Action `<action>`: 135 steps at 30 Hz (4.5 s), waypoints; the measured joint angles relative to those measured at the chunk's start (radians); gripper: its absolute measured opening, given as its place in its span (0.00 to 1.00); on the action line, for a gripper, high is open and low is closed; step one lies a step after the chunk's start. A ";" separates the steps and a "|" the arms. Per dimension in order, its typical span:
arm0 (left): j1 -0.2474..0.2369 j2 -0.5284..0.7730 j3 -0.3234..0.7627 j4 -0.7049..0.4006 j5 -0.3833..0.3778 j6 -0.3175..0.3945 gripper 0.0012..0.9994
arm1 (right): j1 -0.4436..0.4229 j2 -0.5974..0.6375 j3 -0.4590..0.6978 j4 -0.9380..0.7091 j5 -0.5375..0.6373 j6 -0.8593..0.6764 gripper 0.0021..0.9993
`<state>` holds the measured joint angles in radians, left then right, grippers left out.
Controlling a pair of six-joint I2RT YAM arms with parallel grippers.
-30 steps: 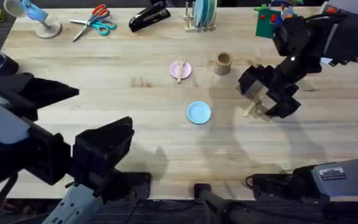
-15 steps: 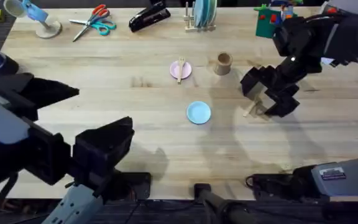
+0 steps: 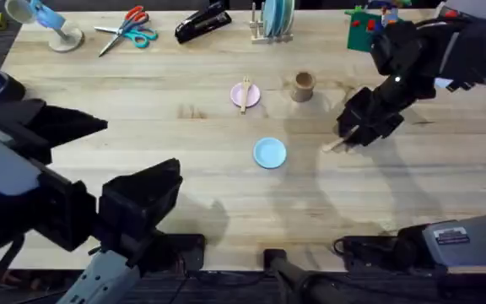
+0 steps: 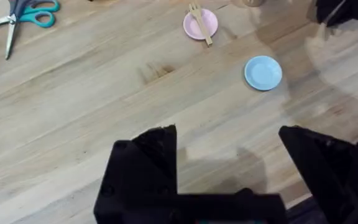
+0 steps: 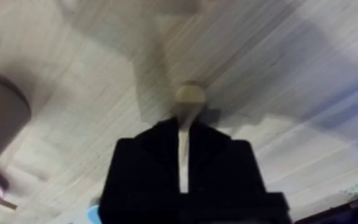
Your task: Pick up a utensil and set it on the pink plate, then put the other utensil in the container.
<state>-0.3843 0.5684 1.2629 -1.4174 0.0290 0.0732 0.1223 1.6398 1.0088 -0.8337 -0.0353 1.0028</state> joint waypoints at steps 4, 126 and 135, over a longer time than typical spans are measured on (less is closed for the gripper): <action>0.000 0.000 0.000 0.000 0.000 0.001 1.00 | 0.000 0.000 0.000 0.000 -0.010 0.000 0.03; 0.000 0.000 0.000 -0.008 0.000 0.002 1.00 | -0.201 0.568 0.513 0.060 -1.320 -2.653 0.03; 0.000 0.000 0.000 -0.008 0.000 0.002 1.00 | -0.201 0.592 0.513 0.060 -1.320 -2.653 0.03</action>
<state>-0.3843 0.5685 1.2629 -1.4254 0.0288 0.0750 -0.0788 2.2322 1.5215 -0.7742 -1.3548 -1.6498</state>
